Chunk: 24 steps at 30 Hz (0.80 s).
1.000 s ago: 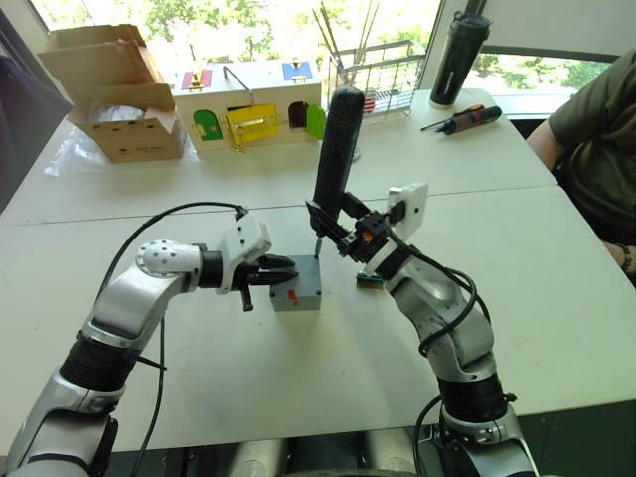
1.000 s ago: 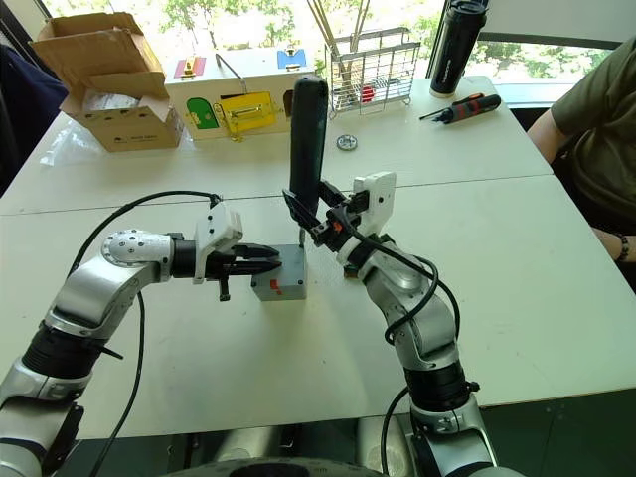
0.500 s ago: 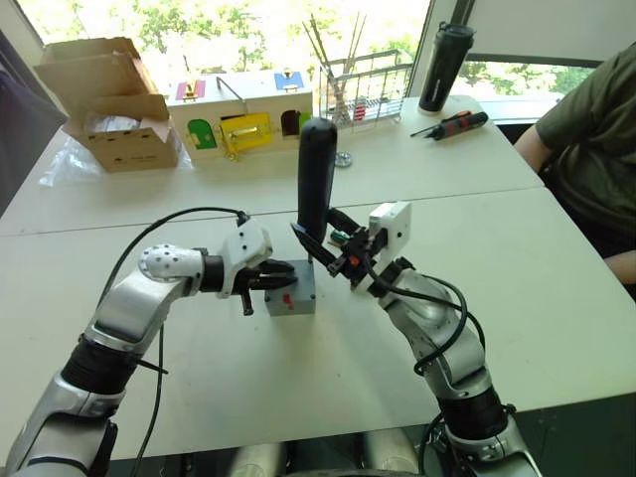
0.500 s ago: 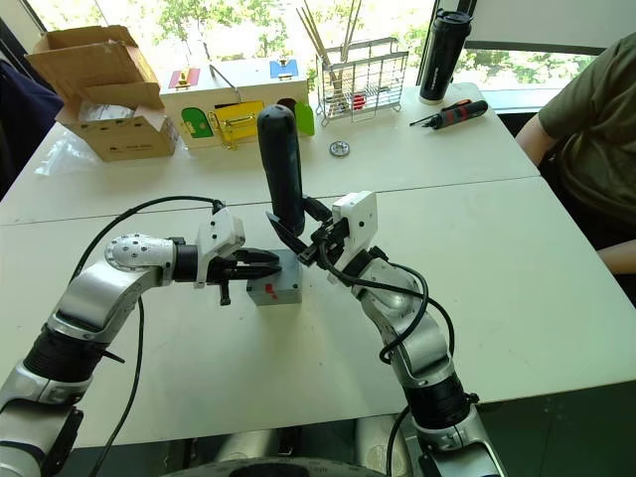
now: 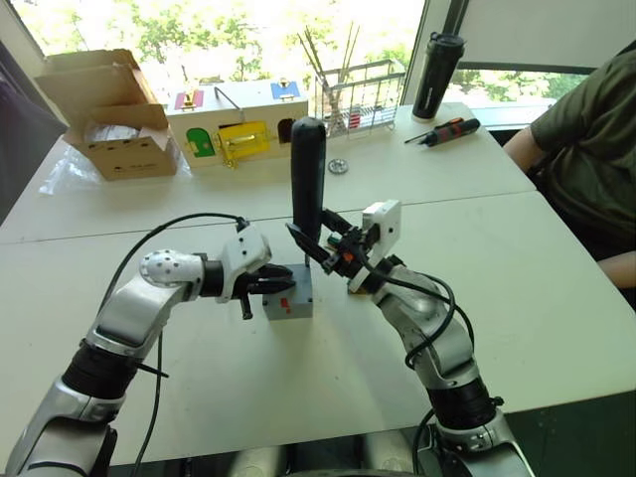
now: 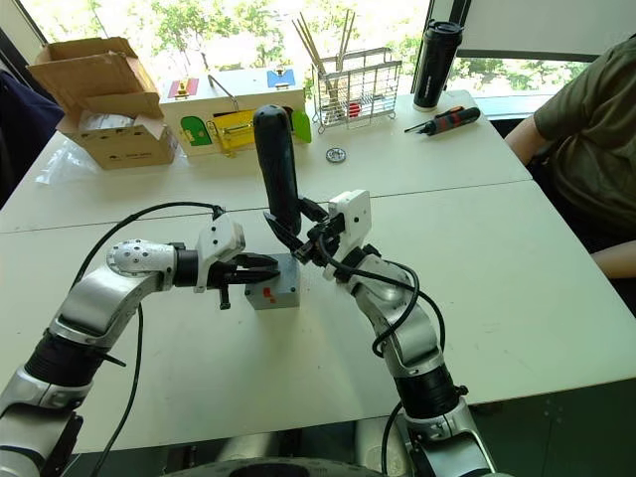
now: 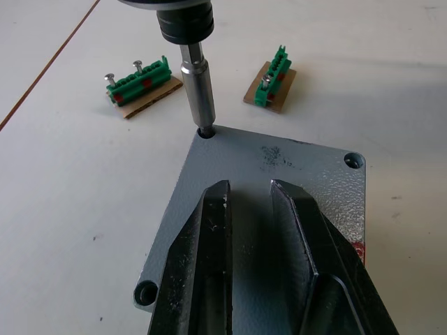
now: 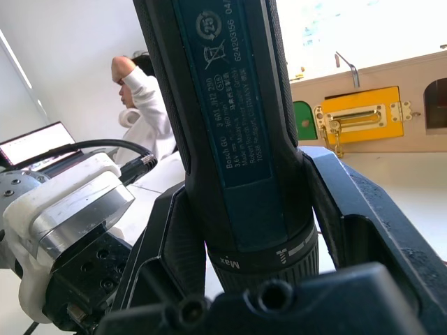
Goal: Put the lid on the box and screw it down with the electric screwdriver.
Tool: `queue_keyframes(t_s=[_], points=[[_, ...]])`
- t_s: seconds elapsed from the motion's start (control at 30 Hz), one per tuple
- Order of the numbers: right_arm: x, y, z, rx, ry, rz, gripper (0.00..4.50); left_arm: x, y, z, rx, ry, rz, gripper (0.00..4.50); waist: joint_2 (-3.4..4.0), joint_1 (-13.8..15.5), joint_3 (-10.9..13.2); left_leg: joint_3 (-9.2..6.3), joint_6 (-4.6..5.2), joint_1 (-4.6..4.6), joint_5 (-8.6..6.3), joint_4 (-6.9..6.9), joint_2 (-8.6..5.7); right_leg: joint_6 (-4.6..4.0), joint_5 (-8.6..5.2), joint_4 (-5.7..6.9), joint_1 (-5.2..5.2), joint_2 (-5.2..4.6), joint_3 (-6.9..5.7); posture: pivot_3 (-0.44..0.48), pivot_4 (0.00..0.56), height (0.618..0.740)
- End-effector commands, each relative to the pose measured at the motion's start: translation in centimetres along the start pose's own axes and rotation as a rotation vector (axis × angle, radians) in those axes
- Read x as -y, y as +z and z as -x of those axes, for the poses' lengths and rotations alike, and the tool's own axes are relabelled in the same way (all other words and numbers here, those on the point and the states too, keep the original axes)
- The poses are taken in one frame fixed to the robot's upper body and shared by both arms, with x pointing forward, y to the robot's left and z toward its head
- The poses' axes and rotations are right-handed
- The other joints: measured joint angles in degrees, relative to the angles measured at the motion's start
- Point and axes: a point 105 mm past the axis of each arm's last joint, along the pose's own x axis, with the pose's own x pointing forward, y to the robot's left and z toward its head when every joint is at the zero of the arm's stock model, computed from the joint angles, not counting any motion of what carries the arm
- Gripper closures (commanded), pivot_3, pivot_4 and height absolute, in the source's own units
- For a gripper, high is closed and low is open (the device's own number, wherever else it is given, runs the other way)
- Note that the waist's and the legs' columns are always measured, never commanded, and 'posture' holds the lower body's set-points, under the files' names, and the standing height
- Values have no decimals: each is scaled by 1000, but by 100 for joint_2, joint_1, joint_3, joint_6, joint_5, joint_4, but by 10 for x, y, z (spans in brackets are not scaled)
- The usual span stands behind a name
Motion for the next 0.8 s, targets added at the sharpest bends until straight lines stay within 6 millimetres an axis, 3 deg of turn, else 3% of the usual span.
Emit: queue_keyframes(t_s=[0.03,0.8], points=[[-12,-41,8,-151,40,-87,2666,3,-14,-2,-50,-6,31,3613,0,0,0,0,1,17,-1,-7,0,-1,0,-7,16,0,0,0,150,740],[-5,-75,17,-283,-27,-105,2666,3,-16,-1,-57,-1,29,3613,-1,9,-21,0,4,42,-4,-19,0,-3,-10,-15,36,-3,7,0,150,740]])
